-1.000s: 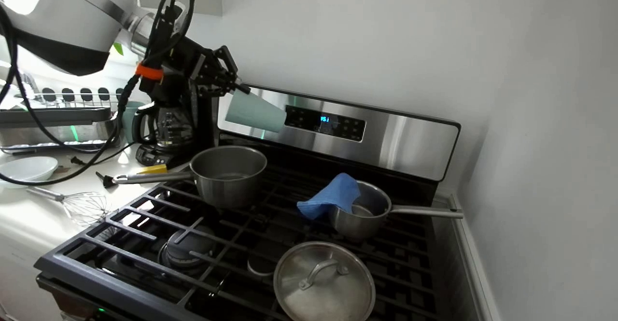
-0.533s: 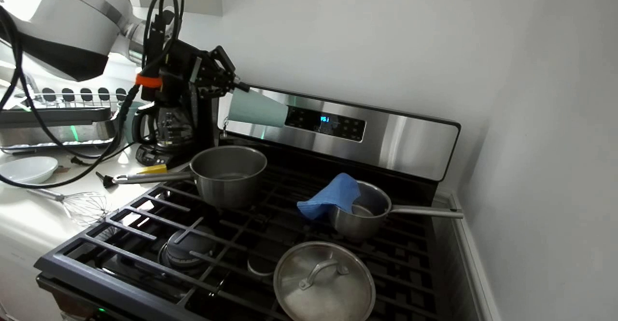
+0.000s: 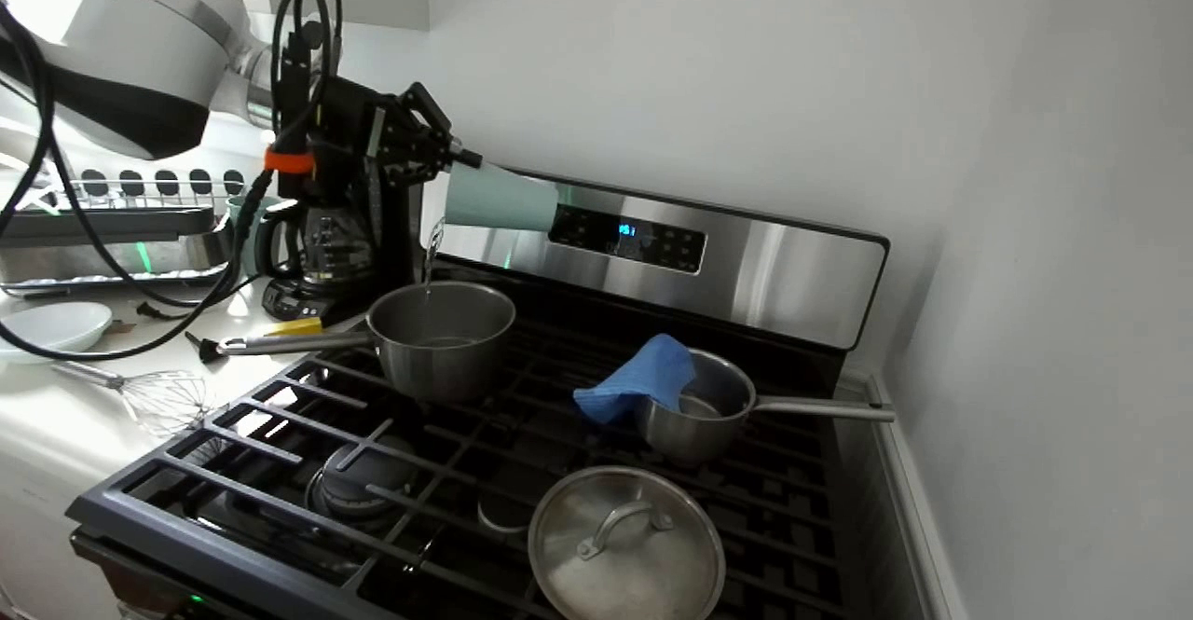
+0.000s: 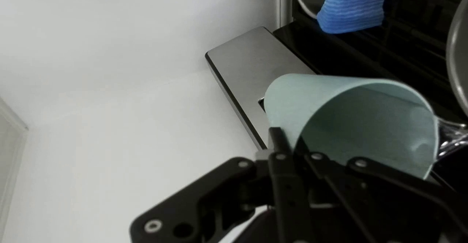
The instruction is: Remove the lid from the silver pot, put it on the stove, pour the water in the cup into the silver pot on the left side of the stove and then put the lid on the same pot
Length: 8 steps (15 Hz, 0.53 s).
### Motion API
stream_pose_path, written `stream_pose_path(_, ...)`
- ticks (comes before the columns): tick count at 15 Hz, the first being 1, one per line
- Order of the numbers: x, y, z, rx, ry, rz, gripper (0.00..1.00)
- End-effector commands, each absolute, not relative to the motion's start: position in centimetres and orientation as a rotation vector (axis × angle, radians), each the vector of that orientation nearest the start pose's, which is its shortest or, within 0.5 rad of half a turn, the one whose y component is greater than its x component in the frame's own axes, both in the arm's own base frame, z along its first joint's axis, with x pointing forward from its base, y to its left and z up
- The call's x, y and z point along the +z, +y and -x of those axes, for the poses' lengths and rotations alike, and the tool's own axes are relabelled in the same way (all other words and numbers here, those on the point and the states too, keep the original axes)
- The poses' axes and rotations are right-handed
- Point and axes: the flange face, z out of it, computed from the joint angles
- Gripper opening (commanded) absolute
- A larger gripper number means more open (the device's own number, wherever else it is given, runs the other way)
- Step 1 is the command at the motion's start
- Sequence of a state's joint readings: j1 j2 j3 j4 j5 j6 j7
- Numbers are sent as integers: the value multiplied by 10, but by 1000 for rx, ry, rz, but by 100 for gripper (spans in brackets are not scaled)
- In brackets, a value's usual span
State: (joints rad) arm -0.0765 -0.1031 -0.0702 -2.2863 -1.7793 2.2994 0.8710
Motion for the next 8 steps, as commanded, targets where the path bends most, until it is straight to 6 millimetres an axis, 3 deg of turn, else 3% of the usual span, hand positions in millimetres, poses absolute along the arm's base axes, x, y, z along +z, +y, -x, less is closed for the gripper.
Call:
stream_pose_path(1,426,-96,-514,612,268,-1812,1)
stream_pose_path(8,428,-98,-514,602,267,-1809,1)
